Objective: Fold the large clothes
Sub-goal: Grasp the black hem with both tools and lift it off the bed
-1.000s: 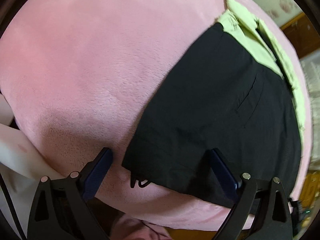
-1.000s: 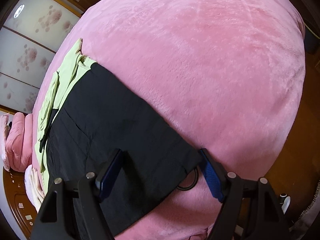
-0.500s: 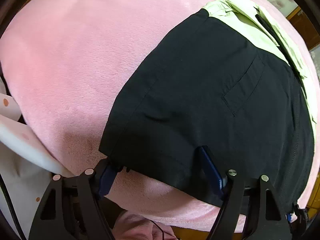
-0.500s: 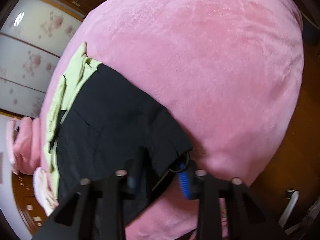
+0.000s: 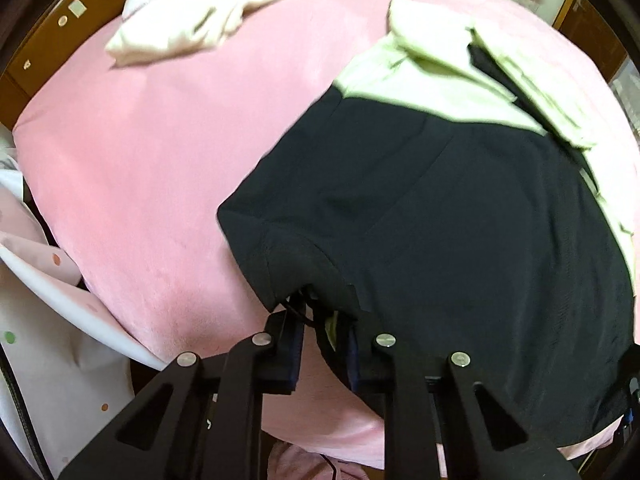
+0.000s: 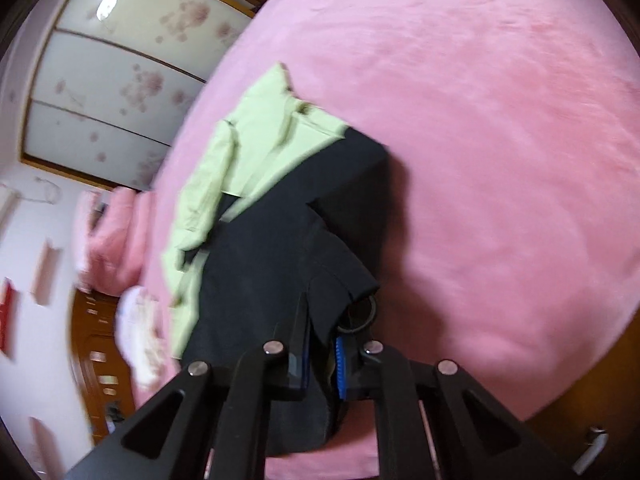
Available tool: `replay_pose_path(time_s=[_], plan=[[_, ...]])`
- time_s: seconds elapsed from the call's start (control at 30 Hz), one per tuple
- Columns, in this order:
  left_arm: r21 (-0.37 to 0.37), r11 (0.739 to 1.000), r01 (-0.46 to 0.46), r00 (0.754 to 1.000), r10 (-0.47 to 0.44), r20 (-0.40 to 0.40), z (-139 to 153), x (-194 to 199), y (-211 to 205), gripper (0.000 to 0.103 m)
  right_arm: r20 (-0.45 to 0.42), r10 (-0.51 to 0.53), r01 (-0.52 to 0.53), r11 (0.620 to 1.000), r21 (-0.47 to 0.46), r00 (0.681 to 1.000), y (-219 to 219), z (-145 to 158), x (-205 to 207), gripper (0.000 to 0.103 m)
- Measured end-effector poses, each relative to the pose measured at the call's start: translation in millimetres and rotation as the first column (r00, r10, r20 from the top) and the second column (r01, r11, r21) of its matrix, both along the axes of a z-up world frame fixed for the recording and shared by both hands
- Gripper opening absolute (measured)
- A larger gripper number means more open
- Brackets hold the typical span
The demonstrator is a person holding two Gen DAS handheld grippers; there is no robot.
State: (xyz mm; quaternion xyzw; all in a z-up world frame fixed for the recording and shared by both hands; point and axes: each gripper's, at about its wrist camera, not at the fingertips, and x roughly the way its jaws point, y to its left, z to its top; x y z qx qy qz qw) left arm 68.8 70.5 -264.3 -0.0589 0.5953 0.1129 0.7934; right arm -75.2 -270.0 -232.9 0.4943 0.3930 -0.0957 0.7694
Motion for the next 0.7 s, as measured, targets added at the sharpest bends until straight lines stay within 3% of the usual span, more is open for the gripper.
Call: replay_pose_path(time_s=[0.27,0.6,0.7], plan=[[-0.091,0.995,0.04,0.985,-0.024,0.172,78.1,50.0,-32.5,0.014,0.174,-0.037,0.017,0.994,0.111,0.984,-4.3,38.9,39.7,0.007],[-0.248,0.969,0.019,0.954,0.057,0.296,148.6,116.4,18.2,0.013,0.369,-0.151,0.124,0.988,0.095,0.917,-21.2,119.8,94.9,0.007],[-0.306,0.951,0.048,0.95,0.051,0.307,161.8,143.8,23.8,0.013,0.388,-0.174,0.158,0.985,0.072,0.905,-26.2,137.4,112.8,0.007]])
